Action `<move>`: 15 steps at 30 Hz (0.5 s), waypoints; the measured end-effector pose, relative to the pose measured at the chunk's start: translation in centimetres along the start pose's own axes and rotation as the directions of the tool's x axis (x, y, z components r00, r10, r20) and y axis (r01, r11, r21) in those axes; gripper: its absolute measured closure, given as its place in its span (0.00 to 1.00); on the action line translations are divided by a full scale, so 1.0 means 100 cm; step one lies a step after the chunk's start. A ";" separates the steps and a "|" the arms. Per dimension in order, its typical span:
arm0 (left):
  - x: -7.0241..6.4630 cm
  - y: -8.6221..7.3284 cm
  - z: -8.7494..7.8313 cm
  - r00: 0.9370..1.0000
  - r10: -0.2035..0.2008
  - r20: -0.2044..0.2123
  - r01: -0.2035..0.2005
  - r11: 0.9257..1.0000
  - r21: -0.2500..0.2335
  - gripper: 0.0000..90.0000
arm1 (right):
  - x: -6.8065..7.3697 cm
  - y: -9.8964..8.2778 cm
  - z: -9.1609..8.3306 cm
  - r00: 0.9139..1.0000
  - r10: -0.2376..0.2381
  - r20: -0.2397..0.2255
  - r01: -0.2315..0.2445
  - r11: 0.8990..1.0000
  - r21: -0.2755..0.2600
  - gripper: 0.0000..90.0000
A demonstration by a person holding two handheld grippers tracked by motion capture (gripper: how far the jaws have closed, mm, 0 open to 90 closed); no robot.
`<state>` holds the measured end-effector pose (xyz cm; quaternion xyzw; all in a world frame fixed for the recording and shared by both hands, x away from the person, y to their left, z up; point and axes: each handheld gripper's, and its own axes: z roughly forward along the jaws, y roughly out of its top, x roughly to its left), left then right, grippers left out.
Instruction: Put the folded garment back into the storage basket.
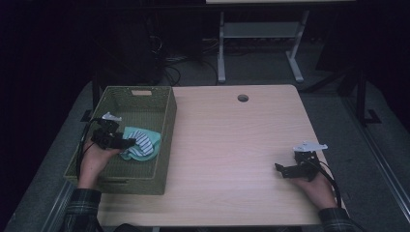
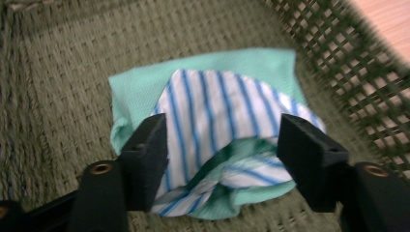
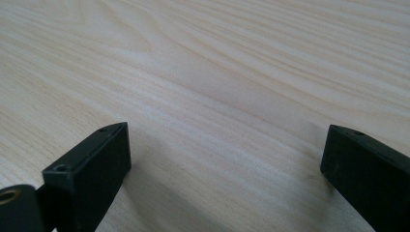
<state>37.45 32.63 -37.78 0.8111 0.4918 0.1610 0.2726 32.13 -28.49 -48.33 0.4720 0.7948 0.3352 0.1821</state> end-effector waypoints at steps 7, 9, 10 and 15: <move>-0.012 0.016 -0.014 0.999 -0.003 0.051 0.006 0.998 -0.061 0.22 | 0.000 0.000 0.000 1.000 -0.001 0.000 0.001 1.000 0.001 0.04; -0.017 0.021 -0.018 0.997 0.005 0.074 0.001 0.997 -0.081 0.20 | 0.000 0.000 0.000 1.000 -0.001 -0.001 0.001 1.000 0.001 0.04; -0.020 0.024 -0.020 0.996 0.015 0.083 -0.008 0.996 -0.090 0.19 | 0.000 0.000 0.000 1.000 -0.001 -0.001 0.001 1.000 0.001 0.04; -0.038 0.037 -0.026 0.991 0.049 0.127 -0.032 0.991 -0.134 0.19 | 0.000 0.000 0.000 1.000 -0.001 0.000 0.001 1.000 0.001 0.04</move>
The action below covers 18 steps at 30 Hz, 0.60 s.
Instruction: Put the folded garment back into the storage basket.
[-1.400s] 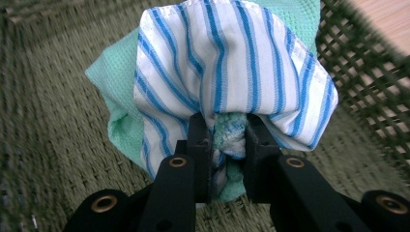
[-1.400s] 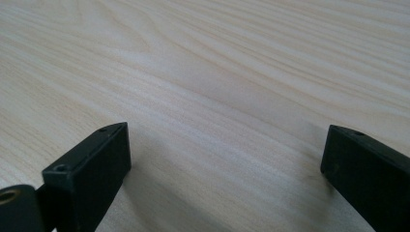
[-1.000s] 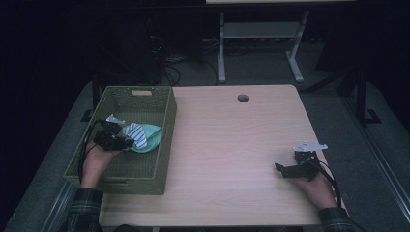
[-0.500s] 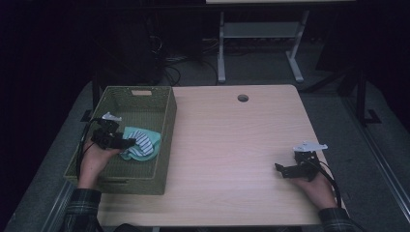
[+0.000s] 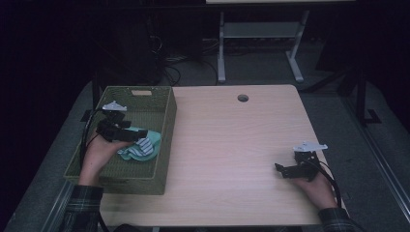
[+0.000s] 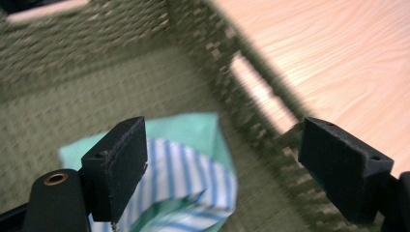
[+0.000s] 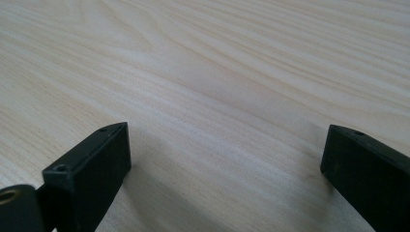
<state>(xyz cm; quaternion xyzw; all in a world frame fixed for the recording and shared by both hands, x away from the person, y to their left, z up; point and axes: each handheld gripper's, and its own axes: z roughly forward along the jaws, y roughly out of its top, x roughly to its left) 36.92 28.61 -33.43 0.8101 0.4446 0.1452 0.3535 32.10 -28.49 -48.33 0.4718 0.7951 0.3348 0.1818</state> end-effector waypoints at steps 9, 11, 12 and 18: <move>-0.040 0.023 0.008 0.995 0.069 0.068 -0.066 0.997 -0.045 0.19 | 0.000 0.000 0.000 1.000 0.003 -0.001 -0.003 1.000 0.002 0.04; -0.049 0.027 0.011 0.993 0.083 0.080 -0.079 0.996 -0.048 0.19 | 0.000 0.000 0.000 1.000 0.000 0.000 0.000 1.000 0.000 0.04; -0.054 0.029 0.013 0.992 0.091 0.087 -0.086 0.995 -0.054 0.19 | 0.000 0.000 0.000 1.000 0.000 0.000 0.000 1.000 0.000 0.04; -0.078 0.038 0.027 0.984 0.126 0.127 -0.118 0.991 -0.068 0.19 | 0.000 0.000 0.000 1.000 0.000 -0.001 0.000 1.000 0.000 0.04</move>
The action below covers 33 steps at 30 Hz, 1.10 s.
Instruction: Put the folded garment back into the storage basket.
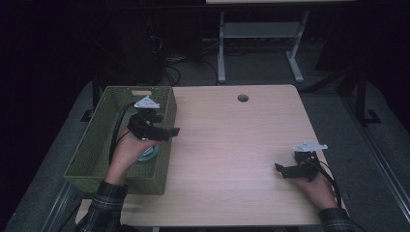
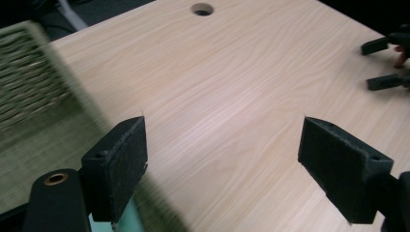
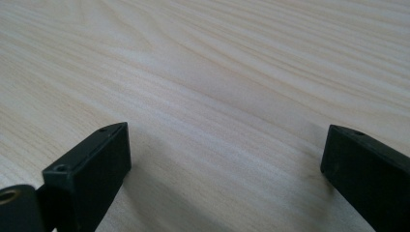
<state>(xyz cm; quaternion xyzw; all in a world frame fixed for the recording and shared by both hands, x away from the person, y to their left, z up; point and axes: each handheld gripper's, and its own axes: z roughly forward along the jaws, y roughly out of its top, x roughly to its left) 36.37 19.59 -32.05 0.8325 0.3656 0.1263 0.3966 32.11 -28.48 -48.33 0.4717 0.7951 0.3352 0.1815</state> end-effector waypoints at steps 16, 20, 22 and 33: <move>-0.054 0.003 0.052 0.993 0.099 0.067 -0.099 0.995 -0.015 0.19 | 0.000 0.000 0.000 1.000 -0.005 -0.004 0.005 1.000 0.000 0.04; -0.066 -0.001 0.064 0.989 0.126 0.077 -0.126 0.992 -0.006 0.19 | 0.000 0.000 0.000 1.000 -0.005 -0.004 0.005 1.000 -0.001 0.04; -0.072 -0.005 0.072 0.988 0.128 0.083 -0.128 0.992 -0.002 0.19 | 0.000 0.000 0.000 1.000 -0.004 -0.004 0.004 1.000 0.000 0.04; -0.092 -0.032 0.114 0.984 0.157 0.089 -0.163 0.984 0.068 0.19 | 0.000 0.000 0.000 1.000 -0.004 -0.004 0.004 1.000 0.000 0.04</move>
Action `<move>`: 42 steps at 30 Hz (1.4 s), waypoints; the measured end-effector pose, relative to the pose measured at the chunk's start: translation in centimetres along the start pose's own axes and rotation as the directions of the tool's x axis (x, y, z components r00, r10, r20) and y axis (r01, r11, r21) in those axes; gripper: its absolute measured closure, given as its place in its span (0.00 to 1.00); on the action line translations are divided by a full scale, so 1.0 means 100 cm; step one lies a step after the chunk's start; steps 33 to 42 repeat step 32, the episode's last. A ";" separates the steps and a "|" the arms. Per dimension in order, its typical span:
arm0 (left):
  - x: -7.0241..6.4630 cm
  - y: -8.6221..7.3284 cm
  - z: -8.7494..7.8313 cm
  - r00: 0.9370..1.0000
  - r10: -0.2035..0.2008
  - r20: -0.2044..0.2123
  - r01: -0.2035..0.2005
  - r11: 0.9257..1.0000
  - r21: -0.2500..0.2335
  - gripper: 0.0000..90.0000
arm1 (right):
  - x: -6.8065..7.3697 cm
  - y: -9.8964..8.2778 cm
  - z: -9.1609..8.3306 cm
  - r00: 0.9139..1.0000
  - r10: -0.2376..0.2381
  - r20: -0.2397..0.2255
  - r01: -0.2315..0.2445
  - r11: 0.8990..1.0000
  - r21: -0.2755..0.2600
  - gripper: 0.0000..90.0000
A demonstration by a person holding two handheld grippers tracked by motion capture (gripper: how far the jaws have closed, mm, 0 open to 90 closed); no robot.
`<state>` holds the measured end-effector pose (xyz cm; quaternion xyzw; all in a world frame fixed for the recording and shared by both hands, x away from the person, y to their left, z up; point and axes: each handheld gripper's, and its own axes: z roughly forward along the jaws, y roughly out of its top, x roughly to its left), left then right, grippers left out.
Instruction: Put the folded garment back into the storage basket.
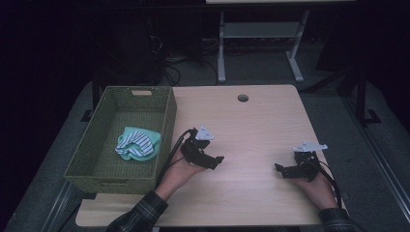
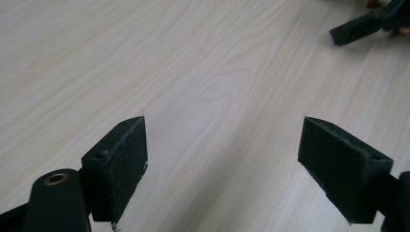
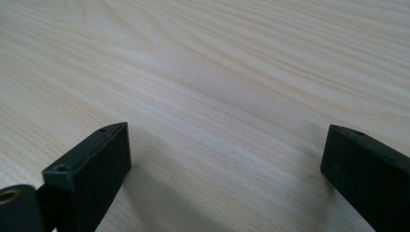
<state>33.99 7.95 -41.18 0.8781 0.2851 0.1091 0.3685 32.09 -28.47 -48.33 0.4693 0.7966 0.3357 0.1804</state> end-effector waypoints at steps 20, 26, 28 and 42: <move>-0.003 -0.034 0.049 1.000 0.031 0.003 -0.031 0.996 0.084 0.16 | 0.001 0.000 0.000 1.000 -0.004 -0.006 0.004 1.000 0.000 0.04; -0.002 -0.042 0.050 0.999 0.038 0.009 -0.038 0.999 0.005 0.14 | 0.001 0.000 0.000 1.000 -0.004 -0.006 0.004 1.000 0.000 0.04; -0.002 -0.045 0.050 0.999 0.043 0.015 -0.043 0.999 -0.012 0.14 | 0.001 0.000 0.000 1.000 -0.003 -0.006 0.003 1.000 0.000 0.04; -0.001 -0.044 0.050 0.999 0.045 0.016 -0.044 0.999 -0.011 0.14 | 0.001 0.000 0.000 1.000 -0.003 -0.006 0.003 1.000 0.000 0.04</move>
